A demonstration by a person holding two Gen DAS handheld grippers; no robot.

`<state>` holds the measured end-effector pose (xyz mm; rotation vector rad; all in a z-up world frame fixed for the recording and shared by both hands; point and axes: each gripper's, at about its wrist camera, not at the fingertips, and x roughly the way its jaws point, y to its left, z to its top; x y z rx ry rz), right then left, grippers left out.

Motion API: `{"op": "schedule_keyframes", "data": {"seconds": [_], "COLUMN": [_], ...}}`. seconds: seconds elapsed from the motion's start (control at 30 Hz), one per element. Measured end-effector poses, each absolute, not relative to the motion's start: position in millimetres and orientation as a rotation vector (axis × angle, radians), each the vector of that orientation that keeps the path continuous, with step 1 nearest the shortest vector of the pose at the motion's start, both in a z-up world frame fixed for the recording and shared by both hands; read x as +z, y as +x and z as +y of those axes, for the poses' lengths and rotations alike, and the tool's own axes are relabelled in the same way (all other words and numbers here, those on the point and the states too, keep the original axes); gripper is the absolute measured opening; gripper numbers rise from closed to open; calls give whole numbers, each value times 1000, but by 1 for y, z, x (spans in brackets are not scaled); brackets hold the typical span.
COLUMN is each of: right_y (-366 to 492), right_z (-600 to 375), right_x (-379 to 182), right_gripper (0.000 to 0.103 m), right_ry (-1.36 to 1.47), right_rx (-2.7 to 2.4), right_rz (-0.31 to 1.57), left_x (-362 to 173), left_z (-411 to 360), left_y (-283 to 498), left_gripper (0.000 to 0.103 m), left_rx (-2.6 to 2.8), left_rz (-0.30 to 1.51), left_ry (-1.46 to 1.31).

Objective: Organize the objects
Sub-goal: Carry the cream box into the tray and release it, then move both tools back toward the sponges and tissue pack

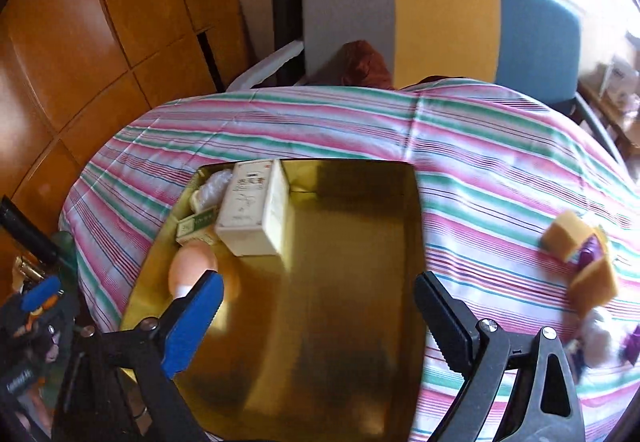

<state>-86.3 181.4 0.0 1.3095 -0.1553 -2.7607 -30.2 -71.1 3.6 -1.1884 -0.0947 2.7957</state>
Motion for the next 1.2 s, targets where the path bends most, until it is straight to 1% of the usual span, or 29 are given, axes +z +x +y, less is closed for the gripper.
{"op": "schedule_keyframes", "data": {"seconds": [0.2,0.4,0.63,0.73,0.8,0.83,0.93,0.97,1.0,1.07,1.2], "right_y": [-61,-46,-16,5,20,28,57,65,70,81,77], "right_z": [215,259,355,407,442,460,511,523,530,535,531], "right_x": [4,8,8,8,7,5,-8,-16,-17,-11,-13], "right_gripper": [103,103,103,103,103,103,103,103,103,103,103], "right_ry": [1251,1246,1329,1344,1348,1350,1203,1178,1145,996,991], "right_rx": [-2835,-2913,-3107,-3219,-3295,-3318,-3271,-3239,-3235,-3279,-3239], "right_rz": [-164,-193,-262,-330,-429,-544,-1096,-1251,-1336,-1379,-1392], "left_x": [6,4,-2,-6,-9,-10,-14,-14,-15,-14,-17], "left_z": [-51,-31,-16,-5,4,9,23,28,32,39,54], "left_y": [-25,-21,-17,-17,-16,-16,-14,-13,-12,-10,-11], "left_gripper": [70,70,70,70,70,70,70,70,70,70,70], "left_rx": [2788,2783,2713,2670,2642,2624,2571,2551,2538,2523,2466], "left_rz": [-15,68,84,88,108,118,136,139,140,146,149], "left_ry": [-1177,-1190,-1191,-1191,-1193,-1193,-1196,-1195,-1191,-1176,-1200]}}
